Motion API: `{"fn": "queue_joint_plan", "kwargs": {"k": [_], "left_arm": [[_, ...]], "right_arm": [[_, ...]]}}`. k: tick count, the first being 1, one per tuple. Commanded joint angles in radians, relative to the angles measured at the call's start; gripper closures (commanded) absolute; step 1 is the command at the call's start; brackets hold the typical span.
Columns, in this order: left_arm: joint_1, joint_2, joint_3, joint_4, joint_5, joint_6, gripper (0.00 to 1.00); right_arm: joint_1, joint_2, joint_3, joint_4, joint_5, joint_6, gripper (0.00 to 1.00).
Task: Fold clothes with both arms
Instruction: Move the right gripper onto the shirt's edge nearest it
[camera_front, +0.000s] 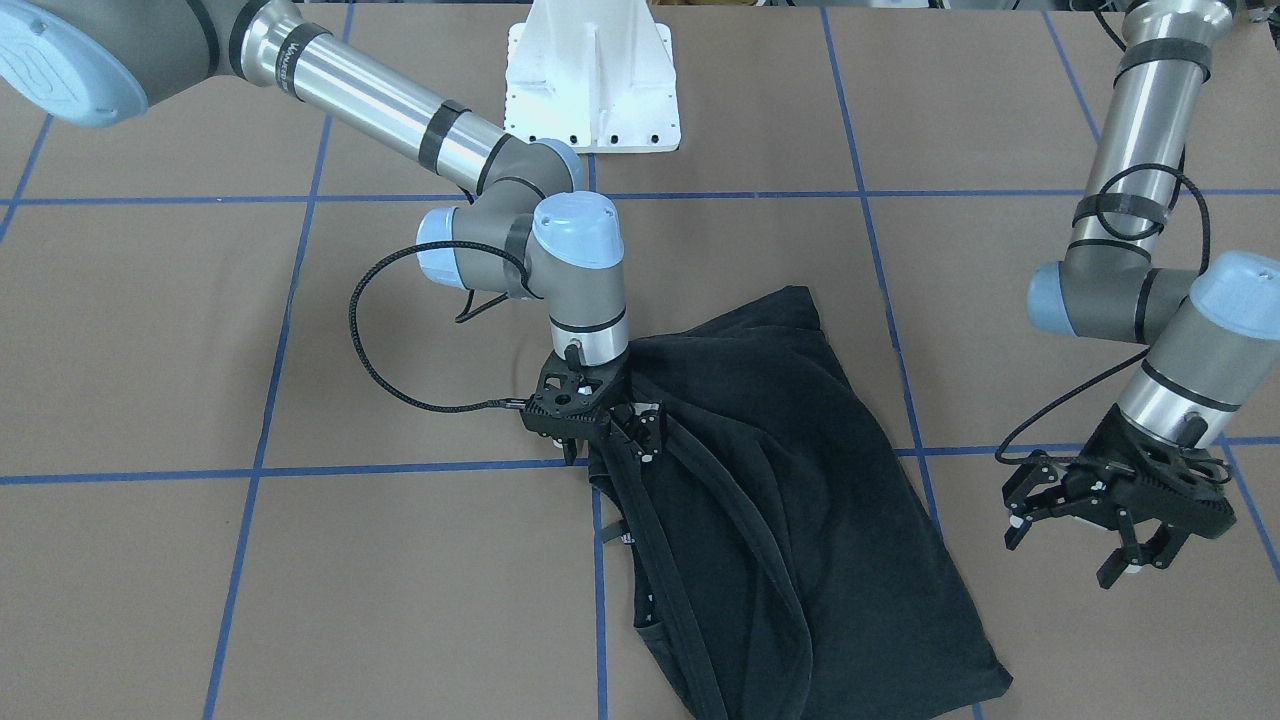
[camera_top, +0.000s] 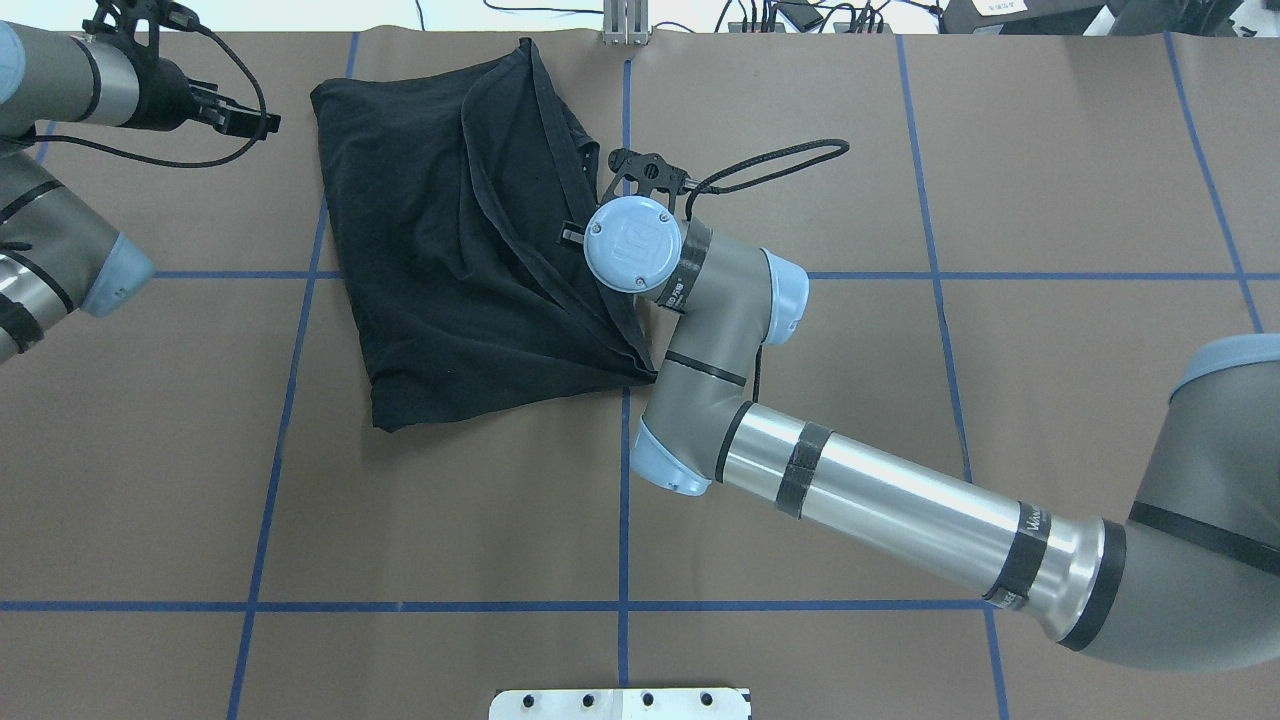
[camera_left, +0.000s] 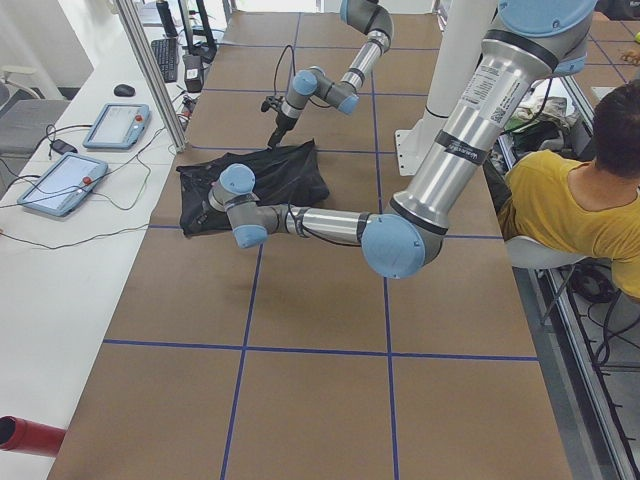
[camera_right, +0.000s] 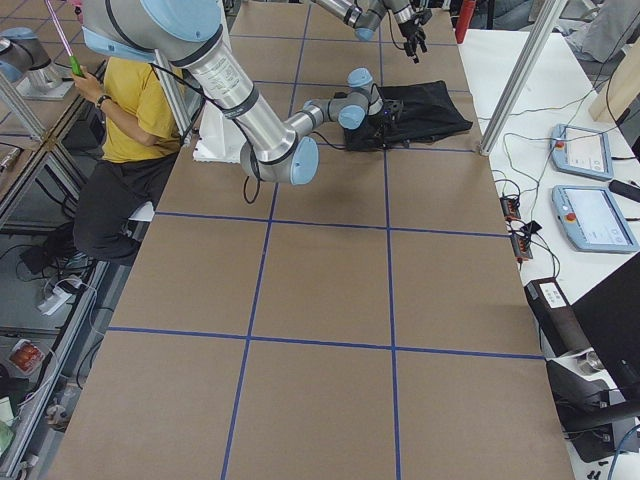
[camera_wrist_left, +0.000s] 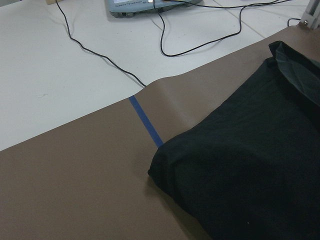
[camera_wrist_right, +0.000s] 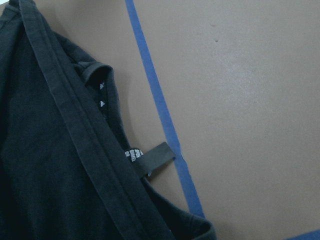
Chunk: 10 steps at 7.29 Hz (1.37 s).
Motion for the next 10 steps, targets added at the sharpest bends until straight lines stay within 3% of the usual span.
{"fn": "queue_joint_plan", "kwargs": {"k": [1, 3, 4, 8, 10], "left_arm": [[0.002, 0.000, 0.001, 0.000, 0.000, -0.014, 0.00], [0.002, 0.000, 0.001, 0.000, 0.000, -0.014, 0.00], [0.002, 0.000, 0.001, -0.001, 0.000, -0.014, 0.00], [0.002, 0.000, 0.000, -0.001, 0.000, -0.032, 0.00], [0.002, 0.000, -0.005, -0.001, 0.000, -0.056, 0.00]], "right_arm": [[-0.008, 0.001, -0.007, -0.005, -0.009, 0.001, 0.39], [-0.011, 0.005, -0.007, -0.003, -0.009, 0.001, 0.68], [-0.011, 0.006, -0.005, -0.005, -0.009, -0.002, 0.98], [-0.018, -0.008, 0.045, -0.006, -0.006, -0.005, 1.00], [-0.064, -0.105, 0.248, -0.105, -0.042, -0.004, 1.00]]}}
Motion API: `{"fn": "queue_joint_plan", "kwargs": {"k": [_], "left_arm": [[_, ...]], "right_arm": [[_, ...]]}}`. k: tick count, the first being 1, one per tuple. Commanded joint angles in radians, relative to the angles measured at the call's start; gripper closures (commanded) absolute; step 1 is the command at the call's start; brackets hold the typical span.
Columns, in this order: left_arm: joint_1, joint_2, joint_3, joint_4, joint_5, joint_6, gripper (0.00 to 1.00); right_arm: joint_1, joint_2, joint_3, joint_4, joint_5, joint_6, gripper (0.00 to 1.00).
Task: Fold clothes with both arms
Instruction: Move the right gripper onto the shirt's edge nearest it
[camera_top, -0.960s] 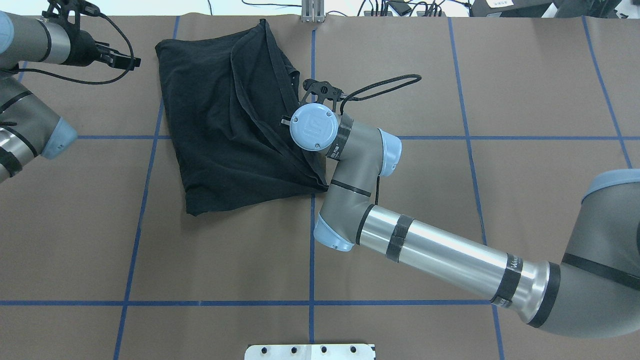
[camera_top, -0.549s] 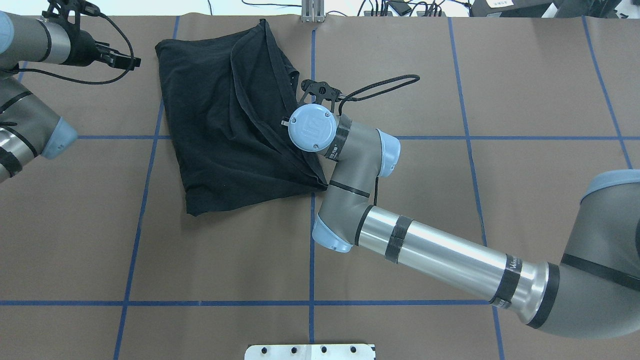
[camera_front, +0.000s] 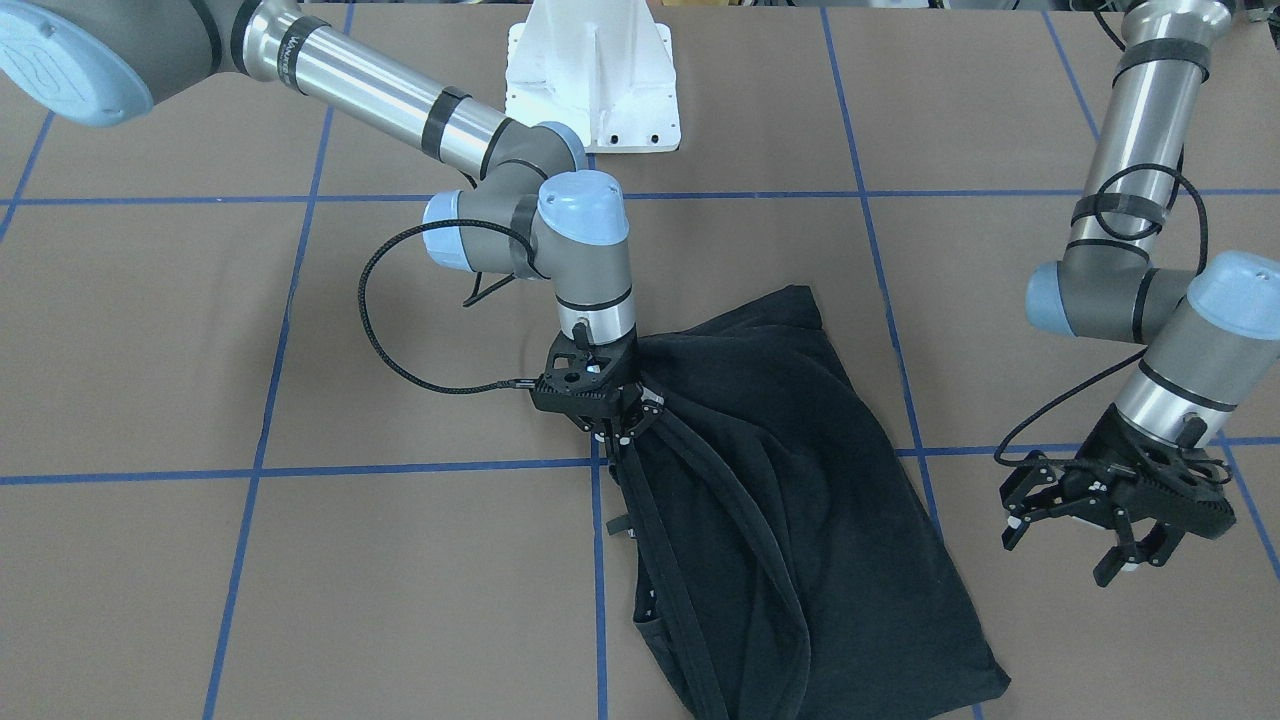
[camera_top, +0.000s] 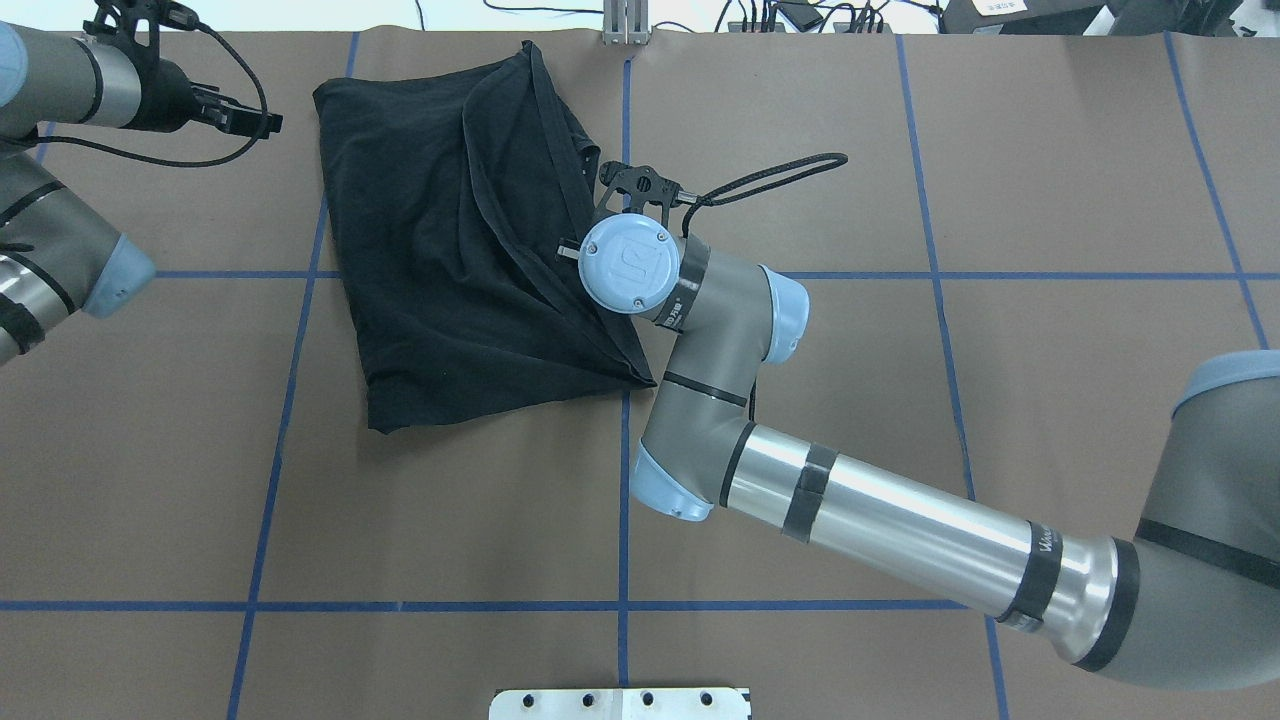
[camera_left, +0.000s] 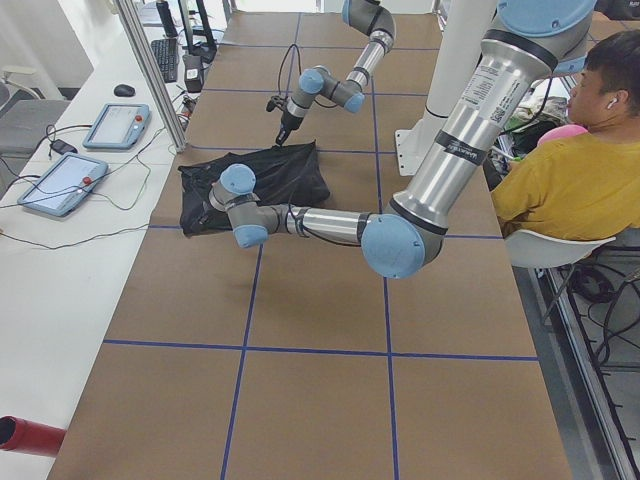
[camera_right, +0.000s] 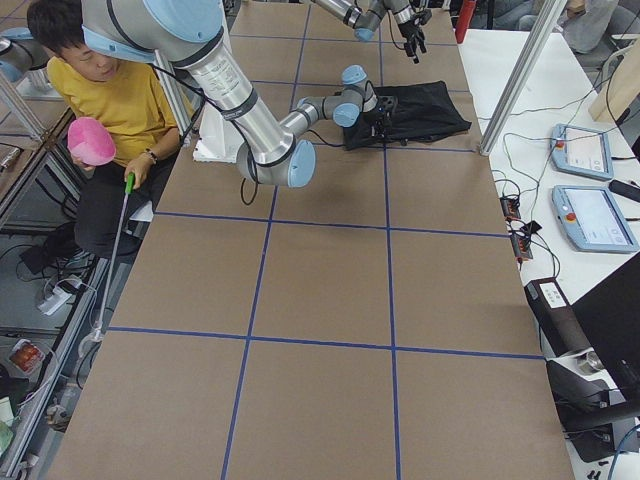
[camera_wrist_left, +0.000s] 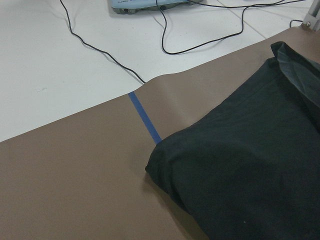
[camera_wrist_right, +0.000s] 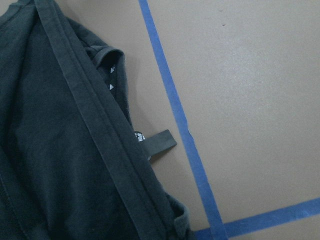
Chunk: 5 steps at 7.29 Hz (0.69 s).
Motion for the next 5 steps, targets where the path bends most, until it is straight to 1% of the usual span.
{"fn": "queue_joint_plan", "kwargs": {"k": [1, 2, 3, 4, 5], "left_arm": [[0.000, 0.000, -0.003, 0.000, -0.002, -0.015, 0.00], [0.000, -0.002, -0.003, -0.002, 0.000, -0.015, 0.00], [0.000, -0.002, -0.006, -0.002, -0.002, -0.031, 0.00], [0.003, -0.003, -0.004, -0.002, -0.002, -0.036, 0.00], [0.005, -0.003, -0.004, -0.002, -0.002, -0.036, 0.00]], "right_arm": [[-0.085, -0.148, 0.276, -0.134, -0.062, 0.001, 1.00], [-0.123, -0.252, 0.391, -0.142, -0.091, 0.001, 1.00], [-0.147, -0.331, 0.449, -0.142, -0.107, 0.001, 1.00], [-0.148, -0.379, 0.474, -0.139, -0.105, -0.002, 1.00], [-0.147, -0.388, 0.489, -0.139, -0.099, -0.003, 1.00]]}}
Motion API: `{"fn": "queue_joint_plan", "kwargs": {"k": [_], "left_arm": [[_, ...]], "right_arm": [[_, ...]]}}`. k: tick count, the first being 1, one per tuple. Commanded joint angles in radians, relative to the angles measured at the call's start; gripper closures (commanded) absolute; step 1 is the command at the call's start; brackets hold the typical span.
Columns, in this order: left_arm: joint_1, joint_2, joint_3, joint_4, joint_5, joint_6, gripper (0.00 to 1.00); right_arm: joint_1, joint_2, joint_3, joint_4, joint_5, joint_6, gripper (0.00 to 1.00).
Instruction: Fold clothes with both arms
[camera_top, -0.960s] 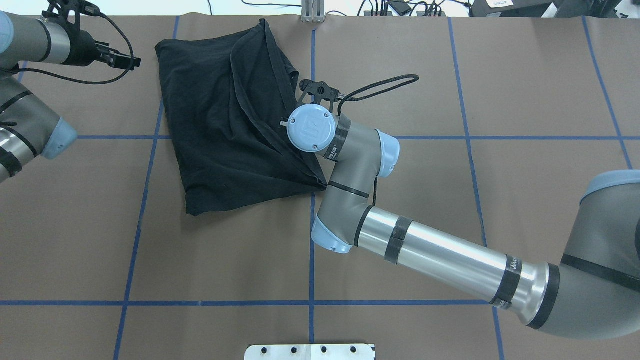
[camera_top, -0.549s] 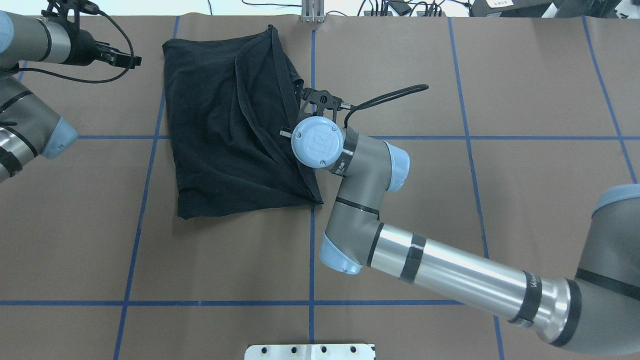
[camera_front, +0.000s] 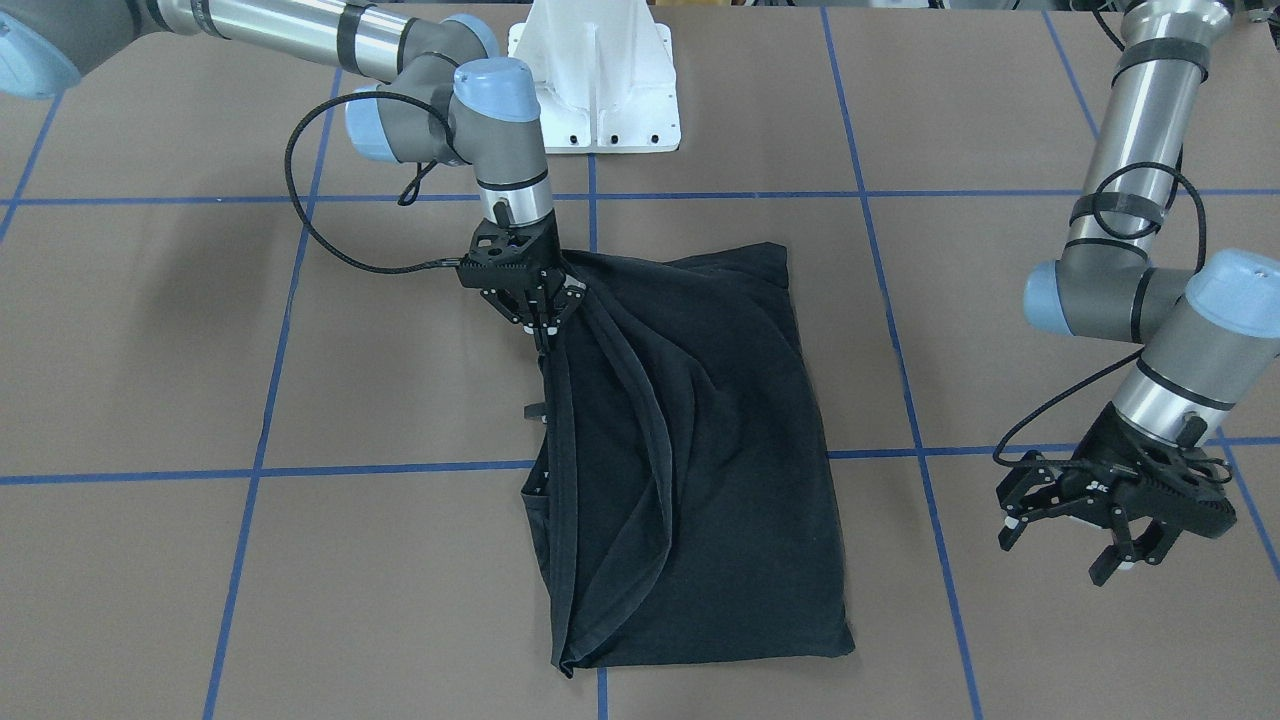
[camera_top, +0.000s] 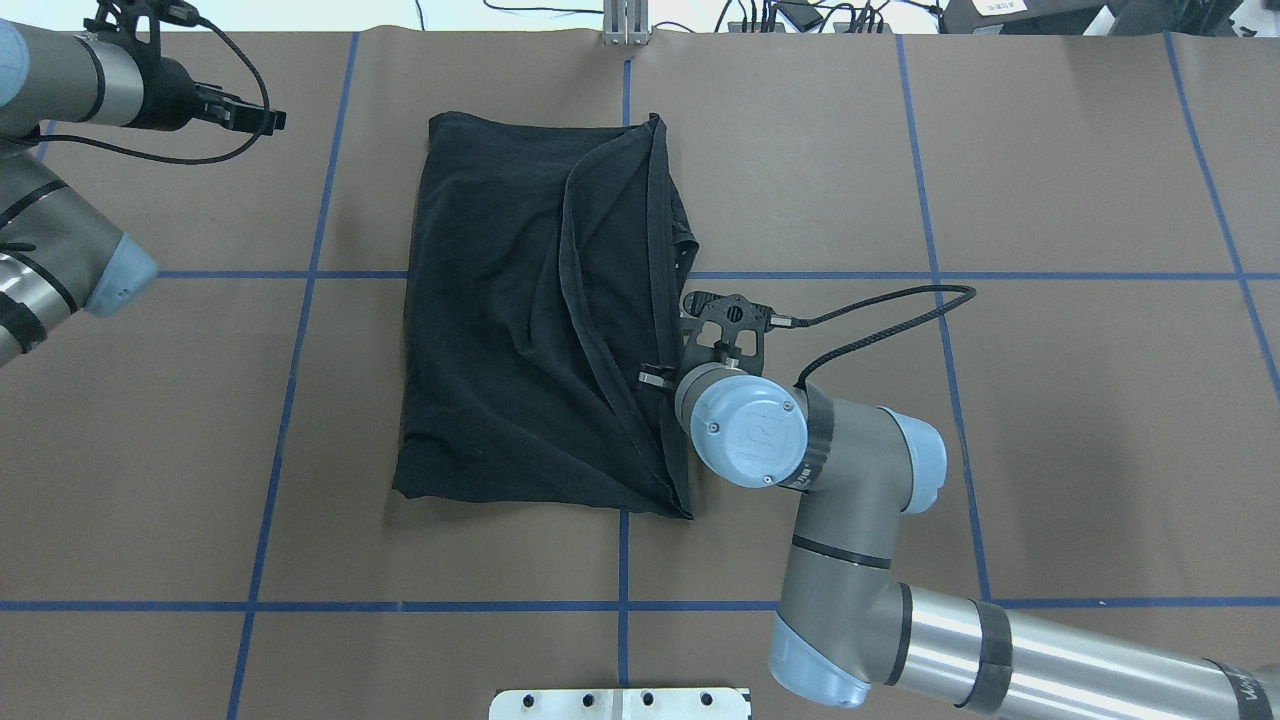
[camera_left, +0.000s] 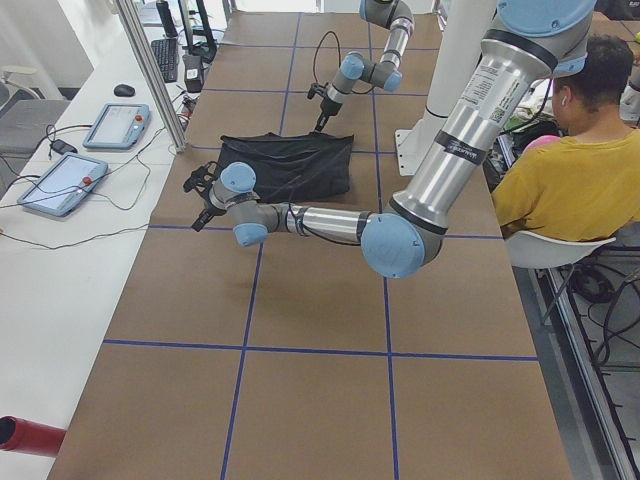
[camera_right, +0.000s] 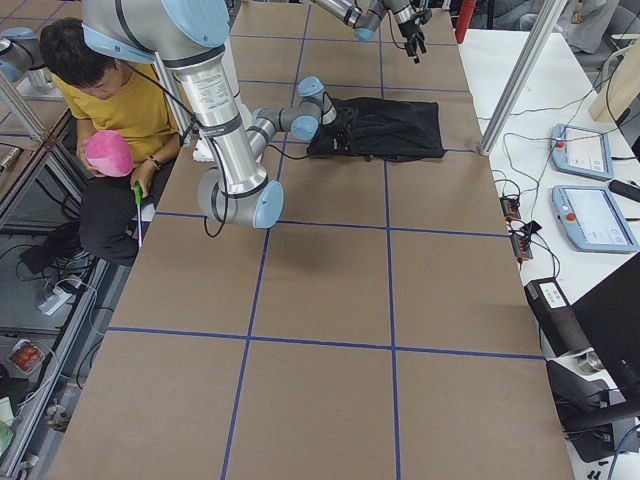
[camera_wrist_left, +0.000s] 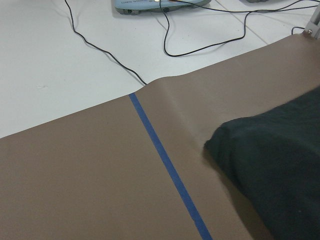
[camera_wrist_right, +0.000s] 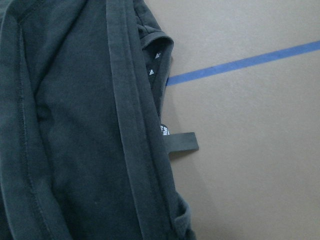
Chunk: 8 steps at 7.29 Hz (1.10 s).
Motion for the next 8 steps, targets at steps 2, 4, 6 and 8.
{"fn": "queue_joint_plan", "kwargs": {"k": [2, 4, 6, 8], "left_arm": [[0.007, -0.004, 0.000, 0.000, 0.000, -0.003, 0.00], [0.008, -0.007, 0.005, 0.001, 0.001, -0.002, 0.00], [0.010, -0.007, 0.005, 0.001, 0.000, -0.002, 0.00], [0.008, -0.007, 0.005, 0.001, 0.001, -0.002, 0.00]], "right_arm": [[0.010, -0.023, 0.038, -0.002, -0.006, -0.010, 0.02], [0.077, 0.005, 0.112, -0.069, 0.056, -0.202, 0.00], [0.067, 0.136, 0.054, -0.199, 0.066, -0.238, 0.00], [0.047, 0.285, -0.174, -0.215, 0.054, -0.349, 0.05]]}}
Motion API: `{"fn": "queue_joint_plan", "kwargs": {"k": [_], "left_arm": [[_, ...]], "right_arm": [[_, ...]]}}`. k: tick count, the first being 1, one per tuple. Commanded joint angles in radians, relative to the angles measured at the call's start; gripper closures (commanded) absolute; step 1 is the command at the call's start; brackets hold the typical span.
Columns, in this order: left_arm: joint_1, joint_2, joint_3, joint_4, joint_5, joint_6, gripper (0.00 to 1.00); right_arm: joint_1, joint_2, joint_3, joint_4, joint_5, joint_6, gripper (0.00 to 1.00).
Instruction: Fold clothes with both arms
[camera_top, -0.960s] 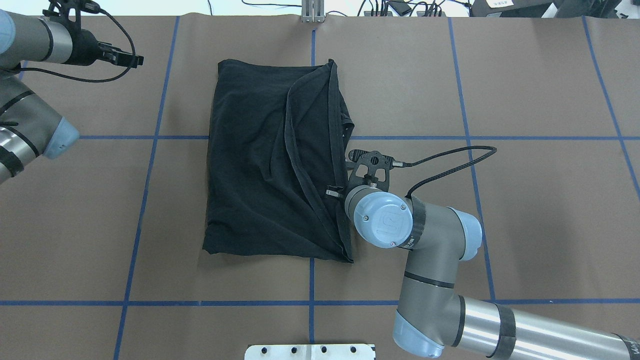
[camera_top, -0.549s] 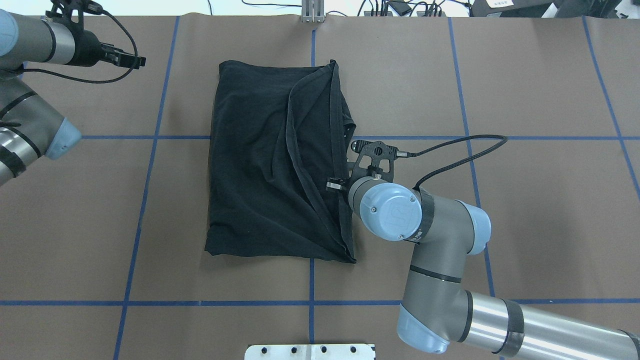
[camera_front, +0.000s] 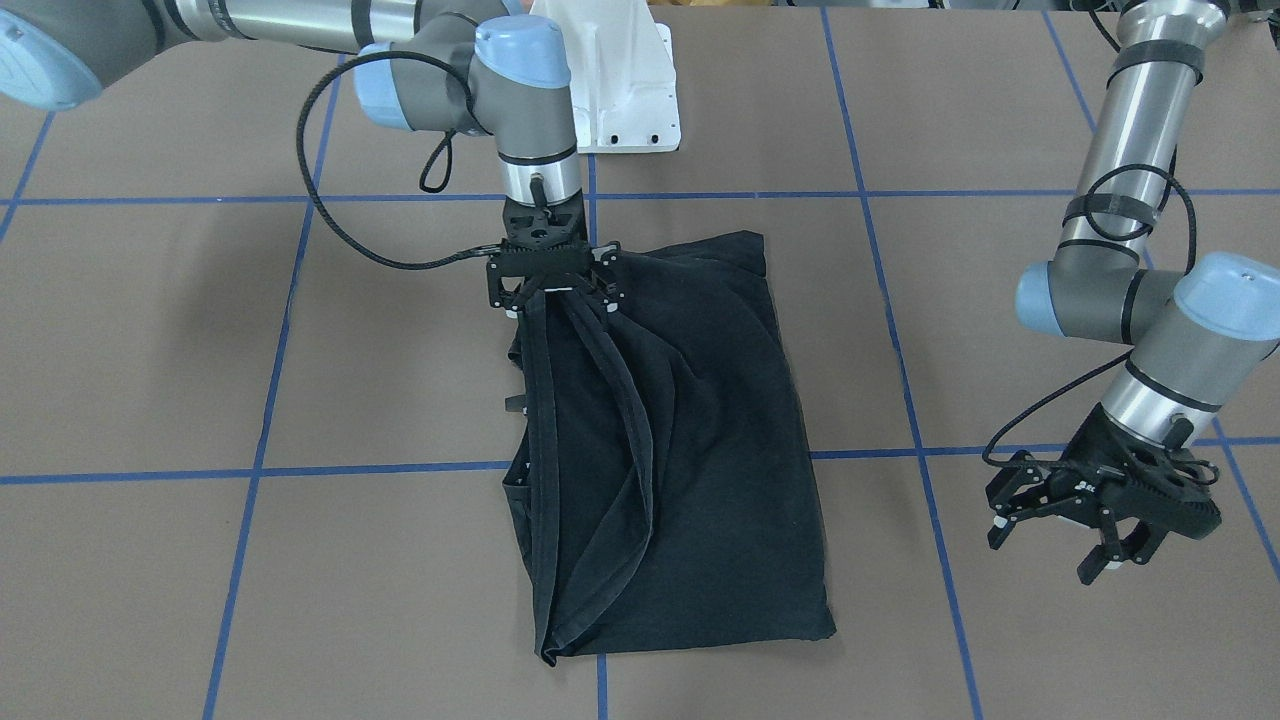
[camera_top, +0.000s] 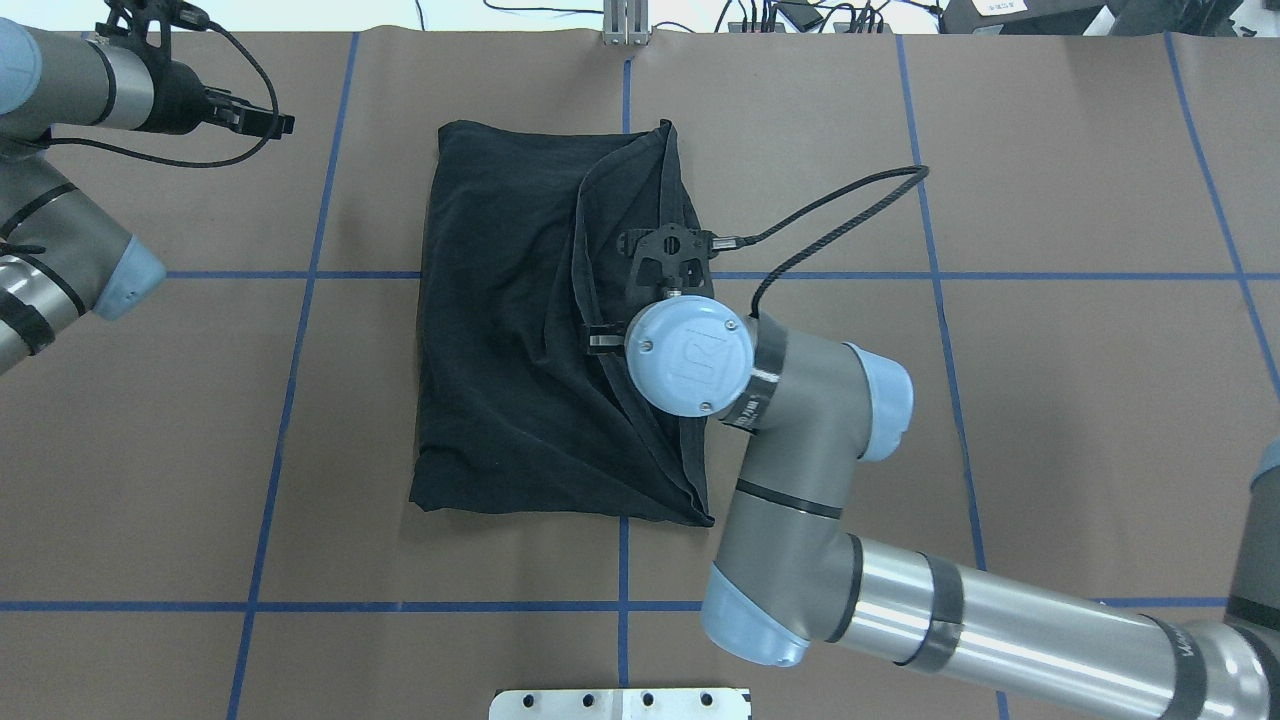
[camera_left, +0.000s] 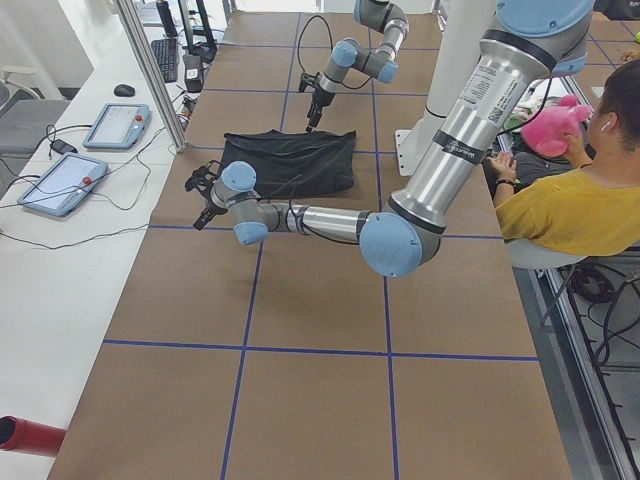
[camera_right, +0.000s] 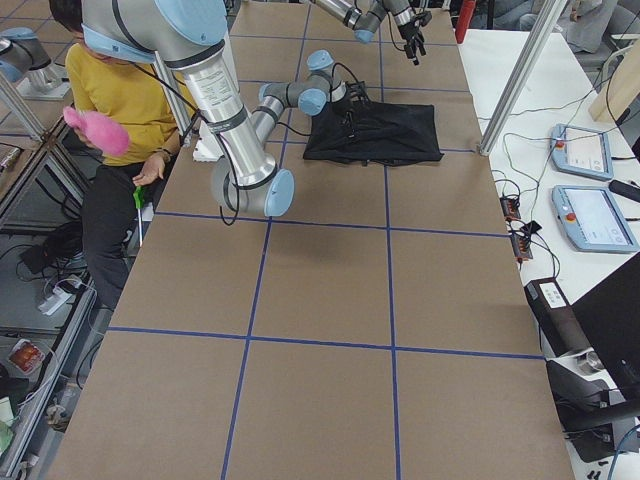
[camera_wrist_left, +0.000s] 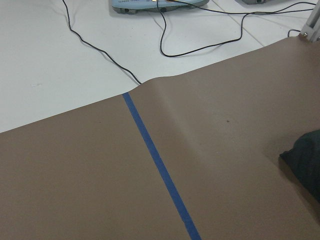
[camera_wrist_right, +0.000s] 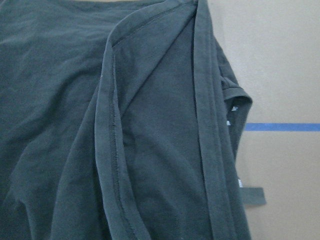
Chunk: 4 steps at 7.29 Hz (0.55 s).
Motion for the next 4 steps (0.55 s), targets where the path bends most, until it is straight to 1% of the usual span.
{"fn": "queue_joint_plan", "kwargs": {"k": [1, 2, 3, 4], "left_arm": [[0.001, 0.000, -0.001, 0.000, 0.000, 0.000, 0.00], [0.001, 0.001, -0.003, 0.000, -0.001, -0.002, 0.00], [0.001, 0.003, -0.001, 0.000, -0.001, 0.000, 0.00], [0.001, 0.003, -0.003, -0.001, -0.001, -0.002, 0.00]], "right_arm": [[-0.009, 0.139, -0.220, -0.017, -0.007, -0.140, 0.11], [-0.007, 0.175, -0.282, -0.015, -0.009, -0.142, 0.13], [-0.009, 0.181, -0.296, -0.017, -0.012, -0.145, 0.19], [-0.011, 0.180, -0.301, -0.018, -0.010, -0.145, 0.31]]}}
